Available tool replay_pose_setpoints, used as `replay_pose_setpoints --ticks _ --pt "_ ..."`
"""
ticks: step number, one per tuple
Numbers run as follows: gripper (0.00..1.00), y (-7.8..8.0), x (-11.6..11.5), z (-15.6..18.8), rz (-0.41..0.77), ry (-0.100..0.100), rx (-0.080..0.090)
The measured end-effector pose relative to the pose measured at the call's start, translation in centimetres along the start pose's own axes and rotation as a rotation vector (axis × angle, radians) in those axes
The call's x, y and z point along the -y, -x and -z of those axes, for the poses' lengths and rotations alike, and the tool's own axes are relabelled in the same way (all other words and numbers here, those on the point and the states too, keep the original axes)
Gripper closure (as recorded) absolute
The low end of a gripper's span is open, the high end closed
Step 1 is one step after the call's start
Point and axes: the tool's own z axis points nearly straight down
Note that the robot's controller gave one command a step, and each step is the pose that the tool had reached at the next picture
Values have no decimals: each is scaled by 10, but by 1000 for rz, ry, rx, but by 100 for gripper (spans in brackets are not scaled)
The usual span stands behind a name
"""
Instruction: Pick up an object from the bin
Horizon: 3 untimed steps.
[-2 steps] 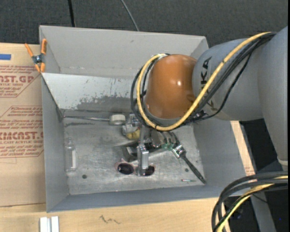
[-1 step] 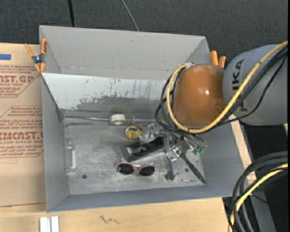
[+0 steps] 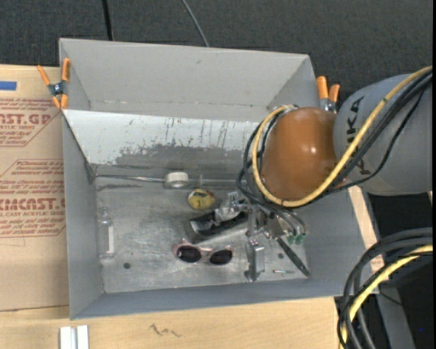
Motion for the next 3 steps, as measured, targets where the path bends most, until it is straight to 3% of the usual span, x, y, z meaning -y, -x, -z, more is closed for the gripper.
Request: replay_pose_setpoints --ticks 1,2,3 --pt "0 51 21 -40 207 1 14" --pt "100 76 22 -63 94 -3 7" --pt "100 76 22 -63 95 -3 7"
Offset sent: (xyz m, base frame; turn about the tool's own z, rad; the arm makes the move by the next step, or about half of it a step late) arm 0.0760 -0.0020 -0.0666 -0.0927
